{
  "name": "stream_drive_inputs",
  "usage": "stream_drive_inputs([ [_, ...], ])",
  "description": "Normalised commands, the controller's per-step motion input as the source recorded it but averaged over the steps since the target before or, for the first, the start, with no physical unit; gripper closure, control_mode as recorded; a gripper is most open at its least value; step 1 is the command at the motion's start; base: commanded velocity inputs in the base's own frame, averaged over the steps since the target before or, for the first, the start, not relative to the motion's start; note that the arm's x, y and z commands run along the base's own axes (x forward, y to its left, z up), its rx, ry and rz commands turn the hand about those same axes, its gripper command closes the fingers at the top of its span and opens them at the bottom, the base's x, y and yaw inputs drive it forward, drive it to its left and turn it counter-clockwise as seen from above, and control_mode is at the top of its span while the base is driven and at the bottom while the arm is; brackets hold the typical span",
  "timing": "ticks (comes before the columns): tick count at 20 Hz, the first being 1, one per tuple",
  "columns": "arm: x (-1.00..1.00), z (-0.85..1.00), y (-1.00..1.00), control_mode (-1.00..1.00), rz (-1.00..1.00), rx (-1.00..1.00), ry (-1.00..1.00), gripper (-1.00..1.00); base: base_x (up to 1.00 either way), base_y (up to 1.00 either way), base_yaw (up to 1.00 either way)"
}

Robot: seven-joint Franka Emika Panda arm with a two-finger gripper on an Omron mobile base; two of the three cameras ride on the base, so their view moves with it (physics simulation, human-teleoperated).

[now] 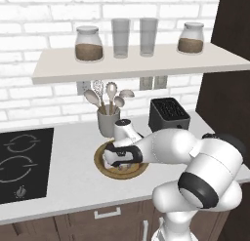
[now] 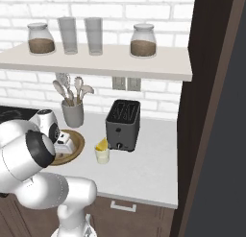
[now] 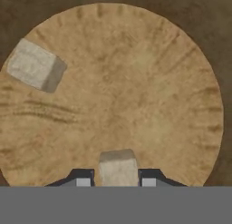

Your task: Grab a lemon wedge from the fridge and one ice cube from the ice bowl, and put them in the glass of lemonade.

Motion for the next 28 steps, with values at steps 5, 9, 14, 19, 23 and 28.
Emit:
stream_drive_inputs([
  [5,0.0,0.0,0.0,-1.0,0.0,0.0,0.0,1.0,0.0,0.0,0.0],
  [9,-0.01,0.0,0.0,-1.0,0.0,0.0,0.0,1.0,0.0,0.0,0.0],
  [14,-0.14,0.16,-0.05,-1.0,-0.02,0.0,-0.02,1.0,0.0,0.0,0.0],
  [19,-0.2,0.29,-0.03,-1.0,-0.01,0.13,-0.11,1.0,0.0,0.0,0.0],
  [23,-0.18,0.3,-0.09,-1.0,0.0,0.17,-0.1,1.0,0.0,0.0,0.0],
  [28,-0.16,0.24,-0.06,-1.0,0.0,0.15,-0.08,1.0,0.0,0.0,0.0],
])
